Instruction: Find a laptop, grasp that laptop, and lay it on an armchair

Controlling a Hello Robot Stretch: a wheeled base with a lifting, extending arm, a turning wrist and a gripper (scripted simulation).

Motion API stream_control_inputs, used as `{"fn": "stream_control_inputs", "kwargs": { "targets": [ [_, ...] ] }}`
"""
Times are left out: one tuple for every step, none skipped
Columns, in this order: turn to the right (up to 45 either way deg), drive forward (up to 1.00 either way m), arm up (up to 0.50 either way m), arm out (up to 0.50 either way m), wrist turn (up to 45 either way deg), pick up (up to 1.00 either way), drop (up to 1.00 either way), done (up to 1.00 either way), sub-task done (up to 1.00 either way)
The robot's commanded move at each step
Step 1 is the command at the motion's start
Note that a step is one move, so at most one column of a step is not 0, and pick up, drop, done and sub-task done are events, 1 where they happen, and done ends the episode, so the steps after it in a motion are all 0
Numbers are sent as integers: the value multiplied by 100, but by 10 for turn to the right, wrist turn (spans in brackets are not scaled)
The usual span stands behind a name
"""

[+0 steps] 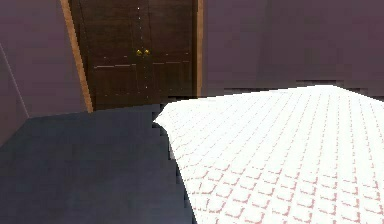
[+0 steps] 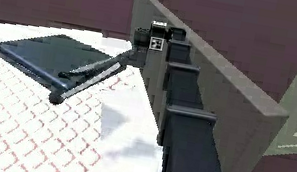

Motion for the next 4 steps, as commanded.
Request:
{"fn": "stream_control_inputs", "kwargs": {
  "targets": [
    [0, 0, 0, 0, -240, 0, 0, 0, 0],
    [0, 0, 0, -38, 0, 0, 0, 0, 0],
    [-450, 0, 0, 0, 0, 0, 0, 0, 0],
    [-450, 0, 0, 0, 0, 0, 0, 0, 0]
  ]
}}
